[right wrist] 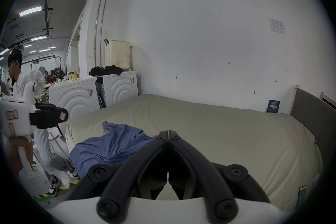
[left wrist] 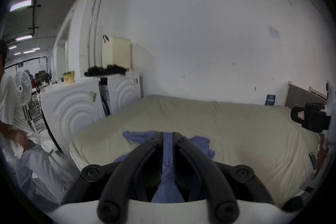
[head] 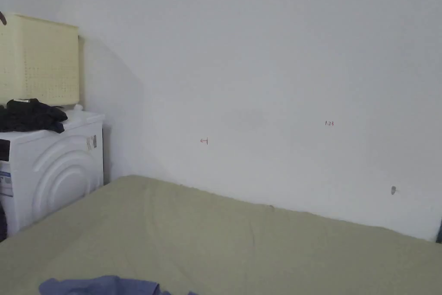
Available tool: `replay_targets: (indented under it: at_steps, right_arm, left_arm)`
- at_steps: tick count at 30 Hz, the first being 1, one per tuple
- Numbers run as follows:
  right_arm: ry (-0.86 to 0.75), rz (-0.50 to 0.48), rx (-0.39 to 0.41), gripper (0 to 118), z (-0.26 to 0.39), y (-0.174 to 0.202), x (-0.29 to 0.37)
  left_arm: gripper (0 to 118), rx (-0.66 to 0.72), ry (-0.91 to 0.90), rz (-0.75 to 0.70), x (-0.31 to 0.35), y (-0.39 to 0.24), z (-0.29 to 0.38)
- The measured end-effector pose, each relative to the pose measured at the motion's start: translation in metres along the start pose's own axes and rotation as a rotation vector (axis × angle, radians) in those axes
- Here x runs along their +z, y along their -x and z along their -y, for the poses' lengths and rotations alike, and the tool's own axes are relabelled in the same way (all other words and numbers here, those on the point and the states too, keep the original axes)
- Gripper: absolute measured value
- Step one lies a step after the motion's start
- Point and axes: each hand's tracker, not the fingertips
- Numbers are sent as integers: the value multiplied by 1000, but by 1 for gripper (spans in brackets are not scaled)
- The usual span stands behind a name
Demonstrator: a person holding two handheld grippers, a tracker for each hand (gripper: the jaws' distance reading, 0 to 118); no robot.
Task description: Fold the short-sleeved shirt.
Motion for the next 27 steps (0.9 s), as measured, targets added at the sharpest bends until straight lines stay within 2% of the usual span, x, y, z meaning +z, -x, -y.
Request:
replay_targets:
  at_steps: [4, 9, 11, 18, 23, 24, 26, 27]
  right_arm:
    - [29, 6, 17, 0, 10, -2, -11]
    - [79, 8, -6, 0, 26, -9, -34]
    - [97, 12, -10, 0, 31, -11, -43]
    - [155, 9, -20, 0, 48, -15, -74]
    - [175, 14, -9, 0, 50, -14, -84]
    - [175, 14, -10, 0, 50, -14, -85]
    - [176, 17, -5, 0, 50, -13, -84]
    - [176, 18, -2, 0, 50, -12, -84]
  left_arm:
    - [10, 75, 239, 97, -55, 8, 4]
    - [10, 94, 511, 186, -137, 15, 24]
    - [10, 68, 595, 177, -169, 15, 36]
    - [10, 49, 746, 155, -248, 18, 73]
    - [11, 87, 758, 159, -260, 21, 84]
    - [20, 93, 749, 164, -259, 22, 84]
    - [93, 82, 717, 153, -257, 20, 82]
    - [109, 71, 703, 153, -257, 20, 83]
